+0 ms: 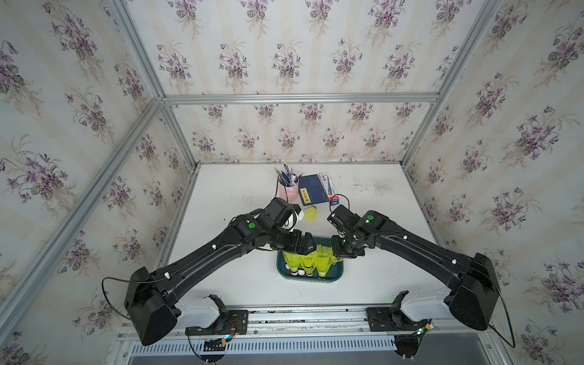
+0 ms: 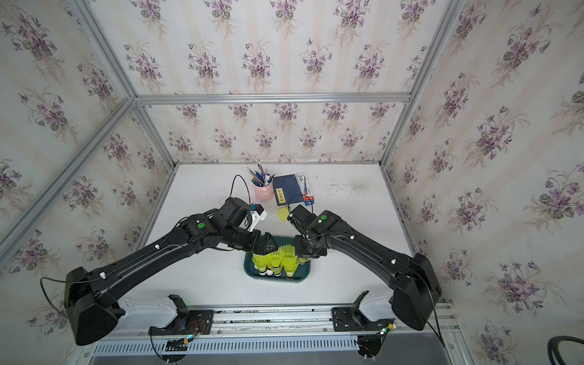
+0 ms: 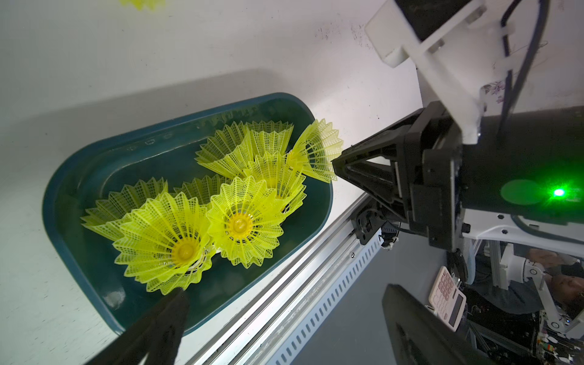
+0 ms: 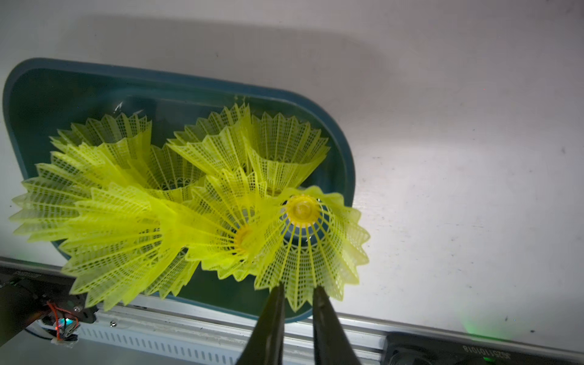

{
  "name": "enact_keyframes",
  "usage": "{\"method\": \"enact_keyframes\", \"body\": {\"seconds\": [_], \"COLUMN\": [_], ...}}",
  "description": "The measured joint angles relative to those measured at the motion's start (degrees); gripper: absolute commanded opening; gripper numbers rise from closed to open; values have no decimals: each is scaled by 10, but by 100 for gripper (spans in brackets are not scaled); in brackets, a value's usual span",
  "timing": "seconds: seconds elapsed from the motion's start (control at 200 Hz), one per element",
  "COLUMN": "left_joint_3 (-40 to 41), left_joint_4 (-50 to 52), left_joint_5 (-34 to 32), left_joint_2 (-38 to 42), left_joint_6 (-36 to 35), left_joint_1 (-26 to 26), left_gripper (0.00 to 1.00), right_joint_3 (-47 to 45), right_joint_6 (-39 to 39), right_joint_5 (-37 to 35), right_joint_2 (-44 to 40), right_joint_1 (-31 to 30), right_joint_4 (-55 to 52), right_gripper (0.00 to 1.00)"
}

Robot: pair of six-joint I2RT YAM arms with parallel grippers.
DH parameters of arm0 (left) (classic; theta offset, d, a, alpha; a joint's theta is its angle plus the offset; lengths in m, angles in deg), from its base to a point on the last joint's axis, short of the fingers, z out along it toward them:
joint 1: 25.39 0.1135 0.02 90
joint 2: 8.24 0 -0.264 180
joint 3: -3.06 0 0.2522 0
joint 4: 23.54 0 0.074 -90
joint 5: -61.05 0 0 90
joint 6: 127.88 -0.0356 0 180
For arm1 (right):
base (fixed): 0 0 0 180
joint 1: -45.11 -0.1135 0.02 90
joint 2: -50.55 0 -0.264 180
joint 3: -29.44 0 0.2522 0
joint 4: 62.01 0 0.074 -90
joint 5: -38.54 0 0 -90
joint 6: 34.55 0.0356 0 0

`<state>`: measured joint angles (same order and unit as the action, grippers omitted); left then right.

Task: Put the shuttlecocks into the storage box
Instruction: Adjust the shuttlecock in the storage box.

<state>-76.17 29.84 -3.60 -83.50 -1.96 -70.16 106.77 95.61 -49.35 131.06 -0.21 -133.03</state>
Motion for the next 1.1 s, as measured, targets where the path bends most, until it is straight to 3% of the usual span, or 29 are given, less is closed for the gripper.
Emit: {"method": "enact_keyframes", "body": {"seconds": [0.55, 1.099], "left_joint_3": [-10, -29], "left_joint_4": [0, 0], "left_joint_5": [5, 19], "left_joint_2": [-19, -34], "left_joint_6": [-6, -8], "left_joint_1": [12, 44], "left_gripper": [99, 99], "right_joint_3": [0, 56], "right_joint_6": [-61, -73], "right_joint_5": [-14, -12], "right_joint_2": [89, 42], "right_joint_1": [23, 23], "right_joint_4": [55, -2], "right_gripper": [16, 18]}}
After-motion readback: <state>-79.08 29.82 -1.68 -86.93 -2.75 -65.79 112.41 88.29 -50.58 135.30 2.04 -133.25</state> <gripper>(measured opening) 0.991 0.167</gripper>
